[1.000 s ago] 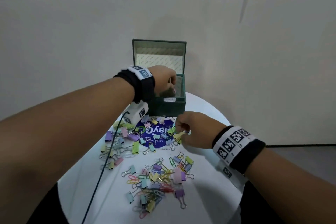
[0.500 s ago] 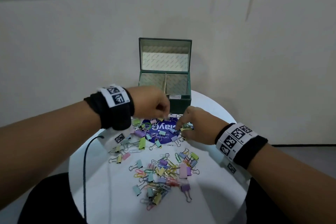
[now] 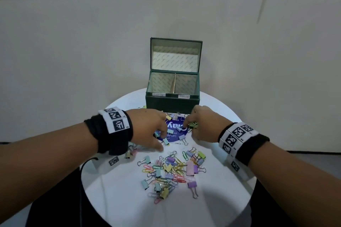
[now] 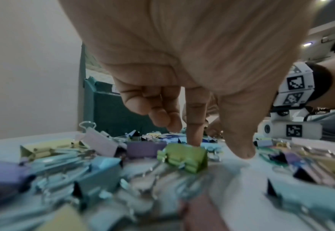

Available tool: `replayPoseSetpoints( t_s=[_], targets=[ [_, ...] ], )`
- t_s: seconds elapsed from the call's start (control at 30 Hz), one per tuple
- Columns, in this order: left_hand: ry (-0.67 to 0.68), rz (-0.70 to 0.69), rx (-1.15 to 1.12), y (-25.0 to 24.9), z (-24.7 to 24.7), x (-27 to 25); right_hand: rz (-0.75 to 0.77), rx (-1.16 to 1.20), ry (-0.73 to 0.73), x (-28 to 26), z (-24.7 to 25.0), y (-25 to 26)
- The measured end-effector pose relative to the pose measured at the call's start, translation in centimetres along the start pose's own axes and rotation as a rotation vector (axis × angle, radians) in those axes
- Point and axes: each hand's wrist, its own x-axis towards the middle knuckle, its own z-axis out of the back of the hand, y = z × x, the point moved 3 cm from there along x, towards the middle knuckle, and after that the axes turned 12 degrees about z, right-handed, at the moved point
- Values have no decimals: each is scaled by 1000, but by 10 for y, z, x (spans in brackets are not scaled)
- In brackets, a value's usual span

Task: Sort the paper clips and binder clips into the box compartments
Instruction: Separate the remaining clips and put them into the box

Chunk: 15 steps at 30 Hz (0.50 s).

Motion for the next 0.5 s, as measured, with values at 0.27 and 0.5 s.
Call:
replayPoseSetpoints(
  t_s=[0.27, 0.5],
  targets=[
    [-61, 19, -52, 1, -18, -9, 22, -32, -59, 1, -2, -1],
    [-167, 109, -104, 22, 9, -2, 90, -65, -100, -2, -7, 2]
  ],
)
